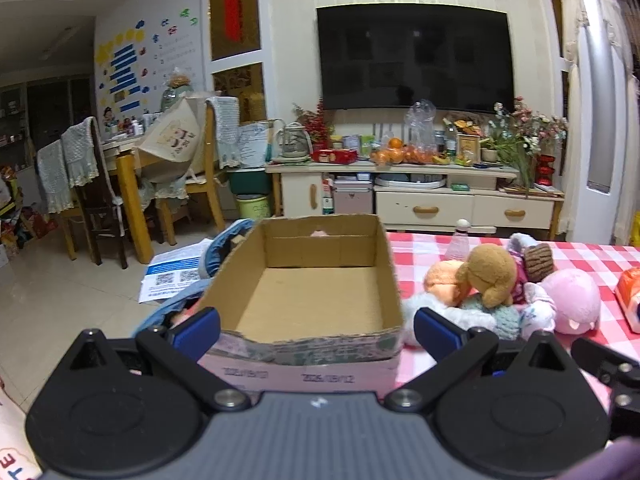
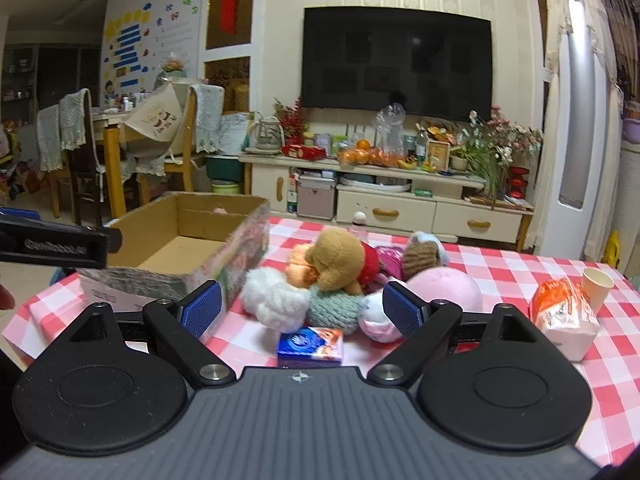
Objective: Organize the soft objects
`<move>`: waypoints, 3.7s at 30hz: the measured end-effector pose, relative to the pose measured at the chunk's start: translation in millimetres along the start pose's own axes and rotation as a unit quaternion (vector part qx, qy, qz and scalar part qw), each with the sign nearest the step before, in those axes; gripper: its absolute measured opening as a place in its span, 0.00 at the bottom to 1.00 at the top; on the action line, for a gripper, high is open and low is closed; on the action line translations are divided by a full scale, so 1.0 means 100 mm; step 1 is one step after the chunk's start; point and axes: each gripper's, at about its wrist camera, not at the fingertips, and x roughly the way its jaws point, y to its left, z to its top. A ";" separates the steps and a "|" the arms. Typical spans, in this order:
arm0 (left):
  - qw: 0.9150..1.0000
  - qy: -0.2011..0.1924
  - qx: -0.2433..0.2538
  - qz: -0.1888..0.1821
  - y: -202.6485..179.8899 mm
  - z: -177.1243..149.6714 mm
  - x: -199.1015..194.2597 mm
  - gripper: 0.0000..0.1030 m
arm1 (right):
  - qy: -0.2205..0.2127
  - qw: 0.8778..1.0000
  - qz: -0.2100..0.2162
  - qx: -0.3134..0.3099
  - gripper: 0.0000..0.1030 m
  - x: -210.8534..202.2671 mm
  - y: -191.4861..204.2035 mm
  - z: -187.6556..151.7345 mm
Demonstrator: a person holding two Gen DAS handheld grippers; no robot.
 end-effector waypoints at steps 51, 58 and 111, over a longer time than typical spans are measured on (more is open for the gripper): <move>0.969 0.100 0.118 -0.191 -1.84 0.30 1.98 0.83 | 0.092 0.920 0.060 0.376 1.00 0.99 -1.35 -0.42; 0.968 0.090 0.122 -0.201 -1.89 0.25 1.92 0.79 | 0.083 0.918 0.061 0.382 1.00 0.90 -1.21 -0.42; 0.974 -0.030 -0.017 -0.222 -0.85 0.56 1.31 0.76 | 0.003 0.995 -0.060 0.074 0.92 1.01 -0.69 0.47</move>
